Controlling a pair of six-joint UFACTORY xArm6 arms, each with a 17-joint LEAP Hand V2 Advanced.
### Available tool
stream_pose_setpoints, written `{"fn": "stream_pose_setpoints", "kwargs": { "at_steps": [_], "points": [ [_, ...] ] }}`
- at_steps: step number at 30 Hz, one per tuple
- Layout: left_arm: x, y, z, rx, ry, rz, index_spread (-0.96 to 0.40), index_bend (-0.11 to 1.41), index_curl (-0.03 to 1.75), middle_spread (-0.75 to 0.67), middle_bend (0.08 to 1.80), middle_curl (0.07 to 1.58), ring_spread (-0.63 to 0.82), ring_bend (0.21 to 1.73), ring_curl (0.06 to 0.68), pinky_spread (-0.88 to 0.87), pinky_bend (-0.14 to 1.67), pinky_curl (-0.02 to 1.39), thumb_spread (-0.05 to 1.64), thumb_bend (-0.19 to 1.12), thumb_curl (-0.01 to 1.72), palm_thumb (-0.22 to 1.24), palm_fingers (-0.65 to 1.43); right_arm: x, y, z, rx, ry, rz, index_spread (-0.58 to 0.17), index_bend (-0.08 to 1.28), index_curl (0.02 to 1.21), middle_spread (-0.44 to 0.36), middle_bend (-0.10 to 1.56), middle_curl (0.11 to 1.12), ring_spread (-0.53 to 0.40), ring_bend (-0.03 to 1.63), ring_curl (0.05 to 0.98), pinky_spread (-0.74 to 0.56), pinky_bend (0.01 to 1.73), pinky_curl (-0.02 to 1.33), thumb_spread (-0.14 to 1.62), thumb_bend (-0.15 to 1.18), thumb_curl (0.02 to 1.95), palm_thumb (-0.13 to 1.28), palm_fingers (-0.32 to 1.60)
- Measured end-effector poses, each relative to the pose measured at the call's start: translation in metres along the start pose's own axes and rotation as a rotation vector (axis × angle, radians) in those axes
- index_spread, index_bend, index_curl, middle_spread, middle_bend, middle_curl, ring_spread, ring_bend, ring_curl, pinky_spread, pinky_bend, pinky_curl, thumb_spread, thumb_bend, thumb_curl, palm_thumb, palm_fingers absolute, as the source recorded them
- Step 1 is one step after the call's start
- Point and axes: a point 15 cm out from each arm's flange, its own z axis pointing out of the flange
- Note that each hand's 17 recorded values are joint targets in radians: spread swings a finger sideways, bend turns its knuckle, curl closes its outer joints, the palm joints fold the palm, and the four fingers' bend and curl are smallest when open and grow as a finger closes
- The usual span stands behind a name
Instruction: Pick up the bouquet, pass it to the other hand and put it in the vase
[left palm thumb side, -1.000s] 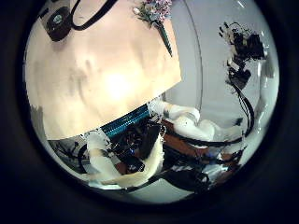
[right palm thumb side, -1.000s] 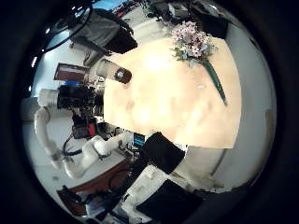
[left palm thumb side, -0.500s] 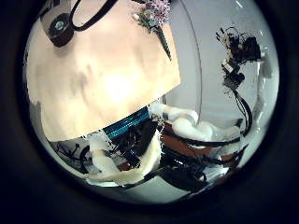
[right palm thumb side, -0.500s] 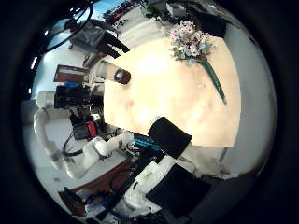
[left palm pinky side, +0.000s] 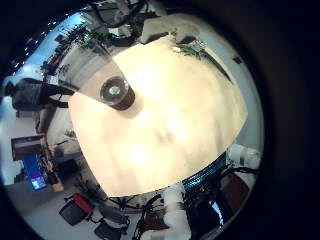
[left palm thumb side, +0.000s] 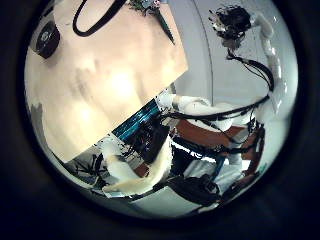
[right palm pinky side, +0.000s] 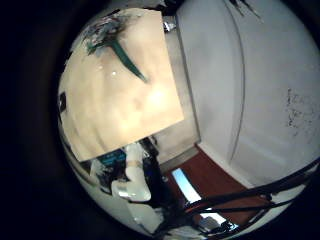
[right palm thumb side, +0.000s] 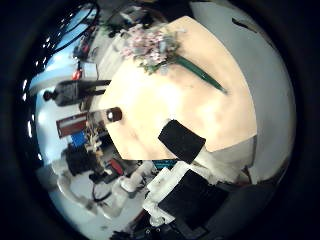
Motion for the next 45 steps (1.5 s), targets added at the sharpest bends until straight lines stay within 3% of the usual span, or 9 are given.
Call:
{"fn": "stream_pose_setpoints", "kwargs": {
  "at_steps": [5,9,13,20,26,45],
  "points": [
    [0.004,0.000,-0.002,0.017,0.018,0.022,-0.04,0.24,0.42,0.33,0.17,0.26,0.55,0.40,0.211,0.66,0.30,0.17,1.11,-0.04,0.27,0.11,0.11,0.008,-0.043,0.038,-0.006,-0.006,0.056,-0.156,0.16,0.31,0.041,0.33,0.37,-0.027,0.78,0.229,0.24,0.55,0.22,1.12,-0.02,0.37,0.44,0.41],
    [0.011,-0.002,-0.001,0.024,0.040,0.027,-0.04,0.24,0.42,0.32,0.17,0.26,0.55,0.39,0.210,0.66,0.30,0.17,1.11,-0.03,0.27,0.08,0.12,0.002,-0.067,0.084,-0.083,-0.001,0.079,-0.149,0.17,0.31,0.043,0.34,0.38,-0.046,0.81,0.238,0.19,0.57,0.22,1.13,-0.02,0.37,0.46,0.41],
    [0.012,0.004,0.005,0.014,0.047,0.023,-0.04,0.23,0.42,0.32,0.17,0.26,0.55,0.39,0.209,0.66,0.29,0.17,1.11,-0.02,0.26,0.07,0.12,-0.012,-0.081,0.125,-0.166,0.016,0.083,-0.143,0.17,0.31,0.043,0.36,0.39,-0.062,0.83,0.243,0.16,0.58,0.21,1.13,-0.02,0.37,0.46,0.41],
    [0.010,0.012,0.007,0.022,0.049,0.004,-0.04,0.23,0.42,0.32,0.17,0.26,0.55,0.38,0.209,0.66,0.29,0.17,1.10,-0.02,0.26,0.03,0.13,-0.031,-0.110,0.168,-0.169,0.041,0.063,-0.141,0.18,0.33,0.043,0.37,0.40,-0.076,0.84,0.246,0.13,0.59,0.19,1.13,-0.02,0.36,0.46,0.41],
    [0.009,0.014,0.005,0.025,0.043,-0.006,-0.04,0.23,0.43,0.32,0.17,0.26,0.55,0.38,0.212,0.66,0.28,0.17,1.09,-0.02,0.26,0.02,0.13,-0.033,-0.115,0.215,-0.253,0.038,0.062,-0.148,0.19,0.34,0.038,0.39,0.41,-0.089,0.86,0.251,0.12,0.59,0.18,1.12,-0.02,0.36,0.47,0.42],
    [0.006,0.012,0.006,0.018,0.039,-0.019,-0.04,0.22,0.43,0.32,0.17,0.25,0.55,0.37,0.215,0.66,0.28,0.17,1.09,-0.02,0.26,0.02,0.13,-0.038,-0.113,0.259,-0.339,0.059,0.060,-0.189,0.20,0.40,-0.012,0.49,0.45,-0.136,0.90,0.264,0.11,0.56,0.11,1.10,-0.02,0.37,0.52,0.51]
  ]
}}
